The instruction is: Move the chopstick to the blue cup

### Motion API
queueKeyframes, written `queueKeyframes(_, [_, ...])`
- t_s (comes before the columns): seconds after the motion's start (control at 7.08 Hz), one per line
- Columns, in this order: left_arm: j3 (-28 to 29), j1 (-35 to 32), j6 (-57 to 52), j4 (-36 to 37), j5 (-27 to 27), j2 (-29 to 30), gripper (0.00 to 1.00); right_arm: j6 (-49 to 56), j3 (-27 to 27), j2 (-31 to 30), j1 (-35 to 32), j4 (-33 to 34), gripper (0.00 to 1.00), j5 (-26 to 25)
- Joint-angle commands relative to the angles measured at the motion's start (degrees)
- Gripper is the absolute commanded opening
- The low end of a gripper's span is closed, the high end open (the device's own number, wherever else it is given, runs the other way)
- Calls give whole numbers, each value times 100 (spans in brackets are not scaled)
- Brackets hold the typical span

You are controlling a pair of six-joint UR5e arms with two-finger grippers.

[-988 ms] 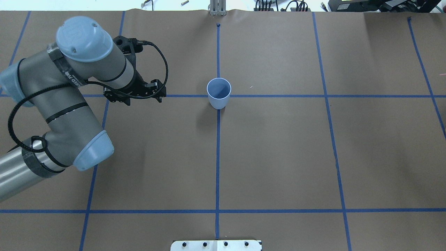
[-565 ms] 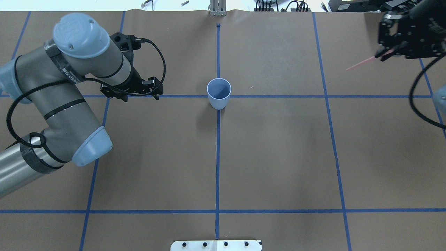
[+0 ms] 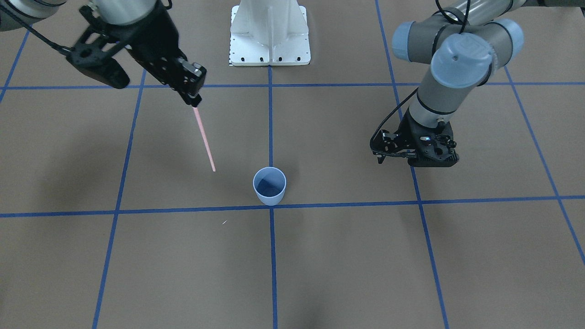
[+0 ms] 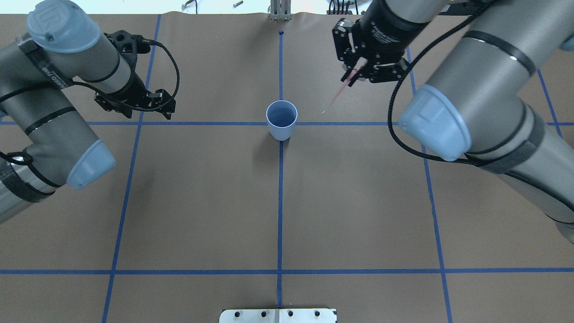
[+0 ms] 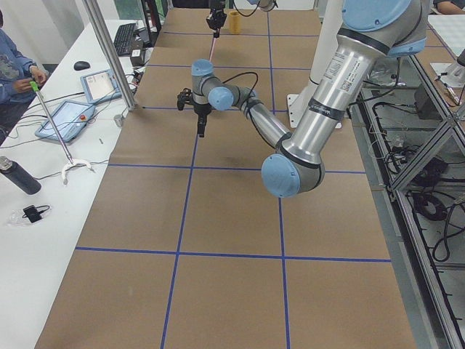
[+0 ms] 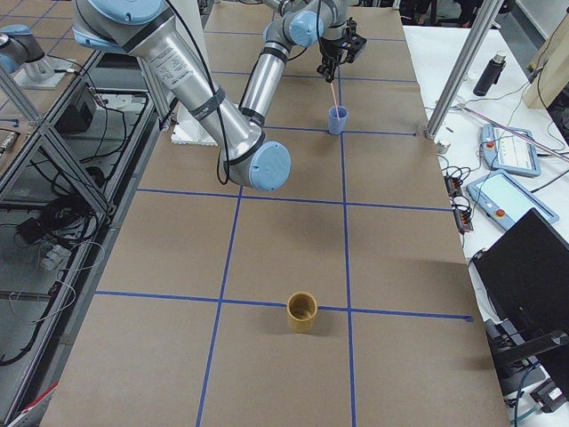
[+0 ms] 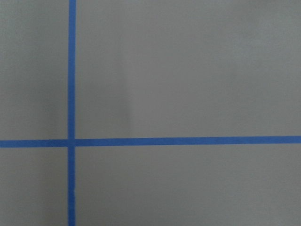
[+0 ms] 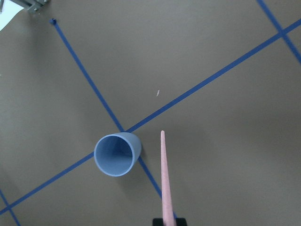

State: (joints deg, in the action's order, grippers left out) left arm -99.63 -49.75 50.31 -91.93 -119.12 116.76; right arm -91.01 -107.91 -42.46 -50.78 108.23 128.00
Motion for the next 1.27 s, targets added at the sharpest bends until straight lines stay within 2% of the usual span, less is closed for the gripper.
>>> queueKeyframes(0.0, [197,-88,-109,-448,-120,-207,98,-268,988,613,50,-548,0,644])
queueKeyframes(0.14, [224,-96,-126,-475,-128,-207,98,-251,1000,616,33,-557,0,803])
queueKeyframes(0.71, [268,-79,-109,-493,-120,-207,98,-181,1535,616,-2,-917,0,805])
queueKeyframes(0.99, [268,-79,-126,-493,-120,-207,98,-189,2096,607,41,-1530,0,805])
queueKeyframes(1.13, [268,-70,-126,-493,-120,-207,98,-111,2177,598,129,-1533,0,796])
